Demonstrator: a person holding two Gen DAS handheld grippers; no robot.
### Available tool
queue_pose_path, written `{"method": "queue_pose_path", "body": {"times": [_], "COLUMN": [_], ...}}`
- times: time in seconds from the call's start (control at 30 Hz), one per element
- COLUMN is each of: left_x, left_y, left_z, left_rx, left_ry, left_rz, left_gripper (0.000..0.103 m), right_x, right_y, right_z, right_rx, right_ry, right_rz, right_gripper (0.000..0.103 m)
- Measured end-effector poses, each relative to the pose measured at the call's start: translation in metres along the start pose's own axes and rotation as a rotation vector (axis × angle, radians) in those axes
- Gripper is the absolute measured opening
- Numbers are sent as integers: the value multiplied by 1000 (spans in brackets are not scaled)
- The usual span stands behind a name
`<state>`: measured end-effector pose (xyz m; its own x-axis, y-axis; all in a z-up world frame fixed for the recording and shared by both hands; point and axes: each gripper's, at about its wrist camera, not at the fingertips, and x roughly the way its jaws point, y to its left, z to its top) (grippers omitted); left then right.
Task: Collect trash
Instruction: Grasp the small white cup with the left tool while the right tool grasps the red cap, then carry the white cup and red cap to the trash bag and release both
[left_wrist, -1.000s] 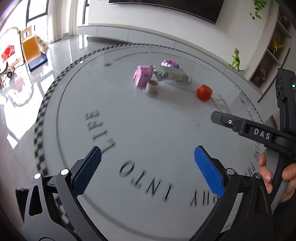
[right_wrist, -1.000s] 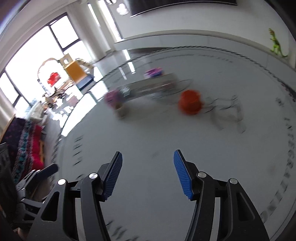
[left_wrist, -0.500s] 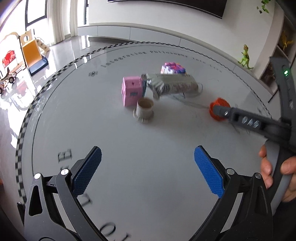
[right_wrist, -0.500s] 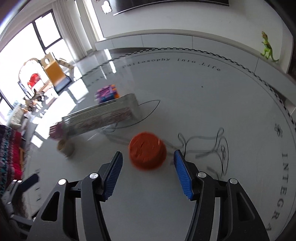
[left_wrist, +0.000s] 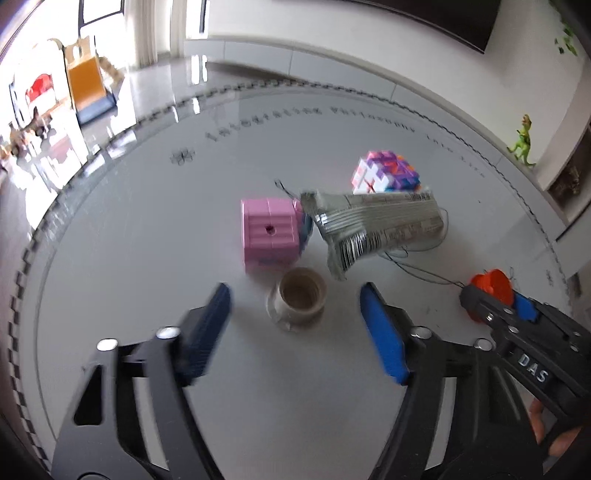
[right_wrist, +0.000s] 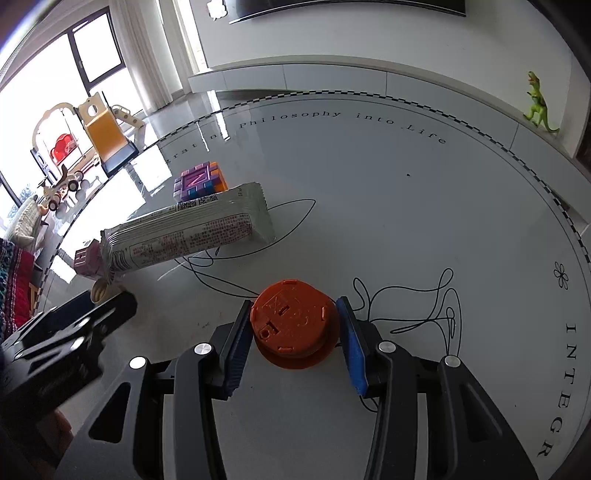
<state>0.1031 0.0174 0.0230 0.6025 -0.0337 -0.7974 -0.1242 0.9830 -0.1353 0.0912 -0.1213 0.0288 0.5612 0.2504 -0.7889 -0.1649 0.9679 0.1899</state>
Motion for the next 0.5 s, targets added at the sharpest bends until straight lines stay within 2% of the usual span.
{"method": "queue_pose_path", "body": {"times": [0.03,0.1,0.5], "left_x": [1,2,-28], "left_y": [-1,-2,17], "left_z": [1,4,-19], "left_rx": [7,7,37], "left_ry": [1,0,9], "left_rz": [2,-16,-93], "left_gripper": [47,30,29], "right_x": [1,1,-7], "right_y": [0,-1,-6], "right_z": [1,2,-2], "right_rx": [1,1,30], "right_ry": [0,0,27], "right_rz": [1,1,48], "right_gripper": [46,46,46]}}
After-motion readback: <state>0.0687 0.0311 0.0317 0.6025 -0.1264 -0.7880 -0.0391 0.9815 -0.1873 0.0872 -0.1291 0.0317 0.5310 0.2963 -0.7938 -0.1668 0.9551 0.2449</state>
